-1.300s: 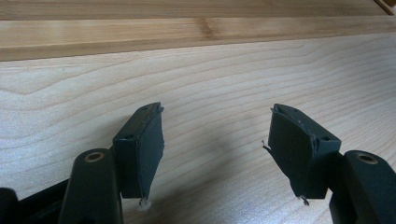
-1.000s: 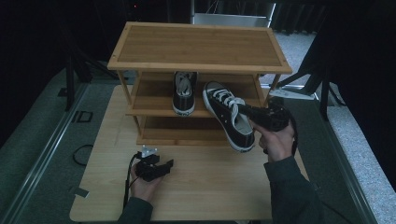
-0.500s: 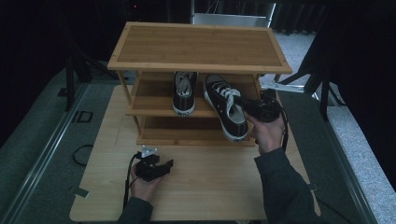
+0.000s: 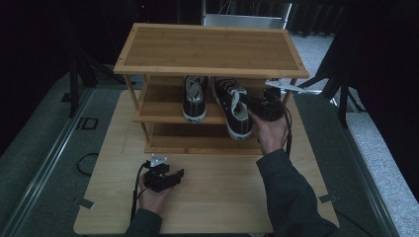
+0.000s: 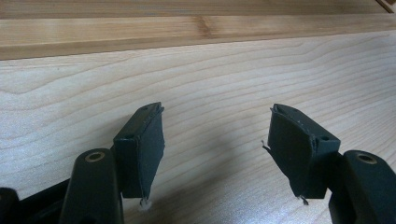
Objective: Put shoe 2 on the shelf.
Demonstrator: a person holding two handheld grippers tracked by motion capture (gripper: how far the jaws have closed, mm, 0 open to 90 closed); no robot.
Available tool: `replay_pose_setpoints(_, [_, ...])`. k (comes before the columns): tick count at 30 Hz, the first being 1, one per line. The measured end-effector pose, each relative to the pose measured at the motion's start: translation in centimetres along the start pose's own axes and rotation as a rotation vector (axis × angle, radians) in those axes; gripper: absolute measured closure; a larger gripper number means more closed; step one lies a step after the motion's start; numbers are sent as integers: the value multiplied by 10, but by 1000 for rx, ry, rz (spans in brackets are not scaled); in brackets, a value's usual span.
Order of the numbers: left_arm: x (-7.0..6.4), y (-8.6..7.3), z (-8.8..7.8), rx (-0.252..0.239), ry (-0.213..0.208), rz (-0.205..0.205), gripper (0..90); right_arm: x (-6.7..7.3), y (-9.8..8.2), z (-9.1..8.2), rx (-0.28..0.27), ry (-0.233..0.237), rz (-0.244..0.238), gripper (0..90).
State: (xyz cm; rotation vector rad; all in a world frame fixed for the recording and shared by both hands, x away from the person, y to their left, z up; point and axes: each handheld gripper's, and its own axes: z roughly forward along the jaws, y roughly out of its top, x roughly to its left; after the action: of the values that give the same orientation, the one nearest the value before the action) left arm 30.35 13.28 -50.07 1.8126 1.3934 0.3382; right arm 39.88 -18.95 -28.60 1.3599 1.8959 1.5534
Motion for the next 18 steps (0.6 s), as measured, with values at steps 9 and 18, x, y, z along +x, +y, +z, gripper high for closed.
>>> replay_pose_setpoints(9, [0,1,-1,-3,-3,-2,361,4,1,20,-28,-54,25,879])
replay_pose_setpoints(18, [0,1,-2,-8,-5,-3,361,13,-8,29,-90,-105,17,879])
